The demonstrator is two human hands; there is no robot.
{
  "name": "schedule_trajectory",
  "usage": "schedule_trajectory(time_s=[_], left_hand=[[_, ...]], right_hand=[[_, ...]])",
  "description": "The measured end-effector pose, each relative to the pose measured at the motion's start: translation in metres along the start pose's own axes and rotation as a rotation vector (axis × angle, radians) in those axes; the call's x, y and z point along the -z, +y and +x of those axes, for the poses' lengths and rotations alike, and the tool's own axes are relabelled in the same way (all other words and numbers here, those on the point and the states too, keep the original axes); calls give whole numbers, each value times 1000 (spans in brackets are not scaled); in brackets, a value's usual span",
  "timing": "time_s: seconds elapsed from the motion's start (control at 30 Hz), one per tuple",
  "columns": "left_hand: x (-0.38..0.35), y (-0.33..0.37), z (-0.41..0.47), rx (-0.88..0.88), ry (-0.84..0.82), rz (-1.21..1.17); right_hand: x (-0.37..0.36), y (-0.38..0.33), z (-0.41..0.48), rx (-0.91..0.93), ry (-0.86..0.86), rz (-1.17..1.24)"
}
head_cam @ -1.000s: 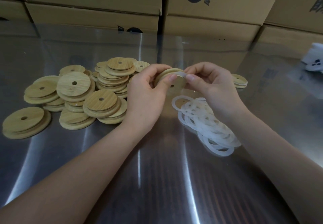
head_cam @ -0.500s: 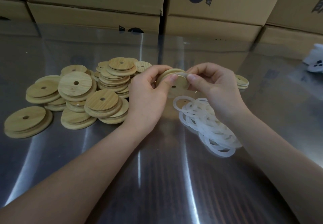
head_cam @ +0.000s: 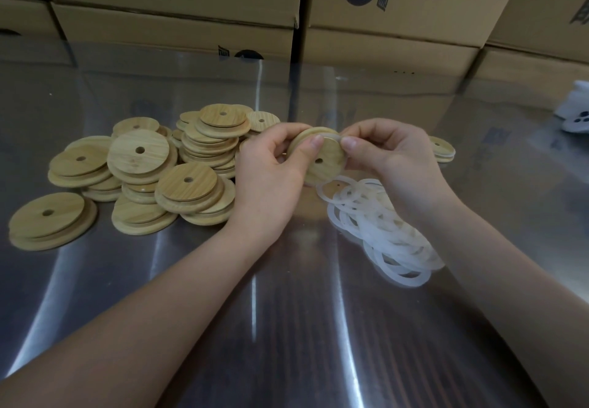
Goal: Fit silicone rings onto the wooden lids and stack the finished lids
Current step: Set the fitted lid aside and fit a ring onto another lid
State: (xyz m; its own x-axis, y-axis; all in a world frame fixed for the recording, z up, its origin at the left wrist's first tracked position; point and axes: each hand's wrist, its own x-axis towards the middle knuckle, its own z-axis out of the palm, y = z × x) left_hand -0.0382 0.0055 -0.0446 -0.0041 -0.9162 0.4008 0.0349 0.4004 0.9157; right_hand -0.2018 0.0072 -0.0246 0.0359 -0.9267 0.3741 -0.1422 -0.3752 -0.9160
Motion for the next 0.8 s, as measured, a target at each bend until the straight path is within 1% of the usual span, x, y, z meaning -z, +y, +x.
schedule_trajectory(time_s=[0.43, 0.57, 0.67, 0.8], left_hand=[[1, -1, -2, 44, -32, -33], [1, -1, -2, 34, -21, -42], [2, 1, -1, 49, -6, -97], [2, 0, 0, 56, 16, -106]], right_hand=[[3, 3, 2, -66, -18, 66], [2, 6, 2, -97, -58, 95], [2, 6, 3, -106, -58, 102], [2, 8, 3, -132, -33, 127]])
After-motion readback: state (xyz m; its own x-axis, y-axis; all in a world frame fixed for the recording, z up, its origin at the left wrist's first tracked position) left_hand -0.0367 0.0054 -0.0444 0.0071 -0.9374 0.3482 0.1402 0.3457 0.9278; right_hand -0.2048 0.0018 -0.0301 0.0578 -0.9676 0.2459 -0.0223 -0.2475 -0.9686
